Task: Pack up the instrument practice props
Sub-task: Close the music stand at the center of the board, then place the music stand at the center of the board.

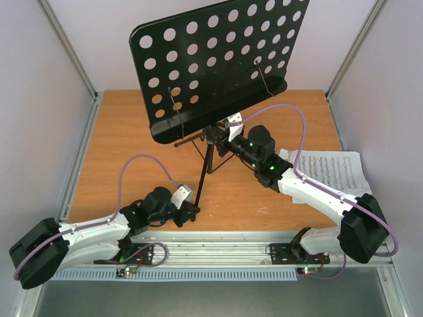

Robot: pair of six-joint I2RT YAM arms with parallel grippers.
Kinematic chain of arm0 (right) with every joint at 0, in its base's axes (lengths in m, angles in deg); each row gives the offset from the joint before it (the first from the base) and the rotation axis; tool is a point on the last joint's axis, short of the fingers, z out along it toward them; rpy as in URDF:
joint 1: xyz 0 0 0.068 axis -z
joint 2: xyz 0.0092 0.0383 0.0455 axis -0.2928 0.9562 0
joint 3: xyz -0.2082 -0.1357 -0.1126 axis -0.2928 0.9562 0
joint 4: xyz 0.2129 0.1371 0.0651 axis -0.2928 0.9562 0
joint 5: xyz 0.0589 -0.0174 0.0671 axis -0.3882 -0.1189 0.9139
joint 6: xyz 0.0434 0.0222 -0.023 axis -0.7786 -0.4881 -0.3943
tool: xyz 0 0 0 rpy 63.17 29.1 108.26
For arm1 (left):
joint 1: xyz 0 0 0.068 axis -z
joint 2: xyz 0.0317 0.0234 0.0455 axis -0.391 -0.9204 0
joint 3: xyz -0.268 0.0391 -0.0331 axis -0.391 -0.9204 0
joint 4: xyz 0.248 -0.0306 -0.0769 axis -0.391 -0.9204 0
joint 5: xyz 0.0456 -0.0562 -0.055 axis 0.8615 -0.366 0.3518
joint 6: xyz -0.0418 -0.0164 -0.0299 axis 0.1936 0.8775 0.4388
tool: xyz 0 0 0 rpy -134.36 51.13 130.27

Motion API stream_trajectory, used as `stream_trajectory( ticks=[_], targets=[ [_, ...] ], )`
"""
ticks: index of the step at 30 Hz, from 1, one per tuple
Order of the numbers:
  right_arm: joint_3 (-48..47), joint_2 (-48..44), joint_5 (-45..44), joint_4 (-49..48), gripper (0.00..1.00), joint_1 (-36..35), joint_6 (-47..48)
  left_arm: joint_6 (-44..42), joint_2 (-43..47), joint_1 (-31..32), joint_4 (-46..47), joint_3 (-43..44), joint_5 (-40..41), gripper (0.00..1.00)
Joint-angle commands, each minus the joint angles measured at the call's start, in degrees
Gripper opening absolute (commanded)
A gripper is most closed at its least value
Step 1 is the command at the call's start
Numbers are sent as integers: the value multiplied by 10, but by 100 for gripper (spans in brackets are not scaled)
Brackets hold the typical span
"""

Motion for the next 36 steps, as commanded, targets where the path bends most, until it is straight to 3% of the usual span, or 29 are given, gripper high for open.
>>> stream_trajectory(
  ticks=[1,7,15,25,36],
  targets=[
    [-4,-25,17,-6,17,-9,-56,28,11,-9,110,11,35,0],
    [-5,-34,0,-10,39,-8,-58,26,14,-9,108,4,34,0],
    [-8,-39,-22,-23,49,-9,-56,27,22,-8,112,-13,29,1],
    [-35,0,-38,-53,48,-8,-70,20,46,-8,96,-23,35,0],
    [-64,32,24,-60,33,-8,-72,18,54,-9,89,-21,34,1]
  ],
)
